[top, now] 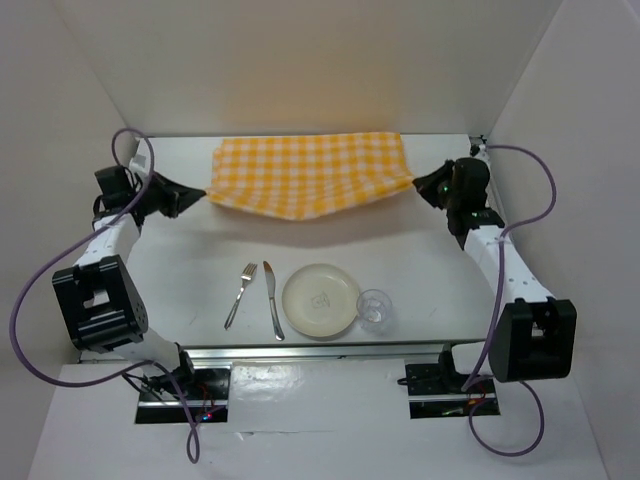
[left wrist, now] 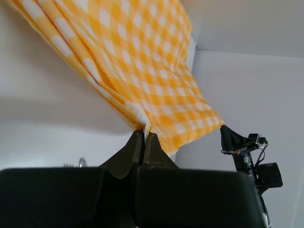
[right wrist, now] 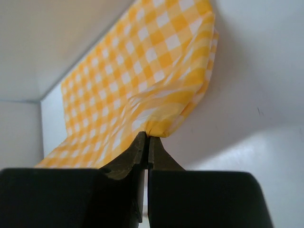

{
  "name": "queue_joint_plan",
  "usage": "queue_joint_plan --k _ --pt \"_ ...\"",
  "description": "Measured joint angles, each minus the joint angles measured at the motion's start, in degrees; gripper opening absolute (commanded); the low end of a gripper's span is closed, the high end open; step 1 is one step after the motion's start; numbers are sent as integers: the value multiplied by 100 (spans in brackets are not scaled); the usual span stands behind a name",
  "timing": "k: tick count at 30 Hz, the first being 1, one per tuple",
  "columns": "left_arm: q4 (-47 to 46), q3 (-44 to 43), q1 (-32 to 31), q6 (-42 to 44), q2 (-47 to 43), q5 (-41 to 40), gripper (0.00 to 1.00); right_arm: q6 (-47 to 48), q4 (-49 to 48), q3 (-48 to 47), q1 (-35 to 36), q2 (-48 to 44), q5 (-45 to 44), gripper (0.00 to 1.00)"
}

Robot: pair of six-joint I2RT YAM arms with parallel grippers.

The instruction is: Set the dinner table for one person

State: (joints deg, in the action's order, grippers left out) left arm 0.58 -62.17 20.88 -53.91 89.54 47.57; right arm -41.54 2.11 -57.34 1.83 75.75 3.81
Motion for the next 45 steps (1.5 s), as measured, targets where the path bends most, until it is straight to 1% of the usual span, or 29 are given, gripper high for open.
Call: queue_joint_plan --k 1,2,3,4,5,6,8,9,12,16,17,18,19,20,21,22,23,25,26,27,28,30,31,33,35,39,45 --pt "107 203 0 79 -20 -24 4 -17 83 199 0 -76 46 0" --pt "195 385 0 166 -28 -70 14 -20 166 374 0 -140 96 5" --pt "345 520 0 291 -28 -136 26 -37 247 553 0 -216 133 19" --pt "544 634 -4 391 -28 -225 40 -68 374 708 0 -297 153 35" --pt "748 691 -7 511 -28 -310 44 -70 507 863 0 -400 162 67" --pt "1003 717 0 610 -28 -439 67 -81 654 1005 0 -522 168 82" --pt "1272 717 26 776 -44 -640 95 -85 859 1198 0 -741 160 97" --pt "1408 717 35 903 -66 -756 100 -87 988 1246 0 -844 151 100" --pt "1956 636 76 1056 -219 -1189 100 -35 1287 1276 0 -1082 66 100" --pt "2481 245 144 1233 -586 -1714 100 52 1563 1266 0 -1279 -175 100" --pt "2555 120 142 1307 -723 -1858 97 63 1631 1263 0 -1311 -249 100" --pt "2618 -11 125 1340 -866 -2011 84 70 1696 1263 0 -1353 -330 100" --pt "2649 -155 70 1362 -1014 -2162 76 72 1753 1263 0 -1390 -407 98" --pt "2649 -299 -26 1453 -1145 -2317 70 72 1812 1263 0 -1436 -492 94" --pt "2647 -463 -166 1521 -1231 -2439 59 94 1845 1263 0 -1484 -562 88" --pt "2651 -636 -350 1628 -1250 -2546 43 120 1836 1263 0 -1508 -614 83" --pt "2653 -800 -520 1644 -1222 -2597 38 166 1808 1255 0 -1513 -627 73" --pt "2682 -1165 -911 1808 -949 -2671 24 358 1790 1095 0 -1316 -527 55" --pt "2673 -1296 -1084 1873 -741 -2693 10 457 1801 901 2 -1038 -448 50" --pt "2710 -1440 -1272 1912 -474 -2719 4 551 1801 645 2 -704 -382 35" --pt "2736 -1580 -1427 1958 -153 -2750 1 658 1803 304 17 -337 -310 32" --pt "2785 -1753 -1698 1961 549 -2848 0 817 1711 -431 72 708 -247 31" --pt "2824 -1799 -1794 1956 859 -2887 0 868 1633 -625 96 1084 -210 31" --pt "2951 -1814 -1921 1928 1394 -2973 0 970 1576 -837 133 1779 -118 31" --pt "3095 -1808 -1952 1910 1777 -3069 0 1008 1615 -844 142 2245 2 31" --pt "3289 -1899 -1919 1904 2205 -3279 0 1056 1626 -787 173 2717 234 31" --pt "3353 -2164 -1906 1908 2669 -3547 0 1040 1460 -476 234 2833 328 31"
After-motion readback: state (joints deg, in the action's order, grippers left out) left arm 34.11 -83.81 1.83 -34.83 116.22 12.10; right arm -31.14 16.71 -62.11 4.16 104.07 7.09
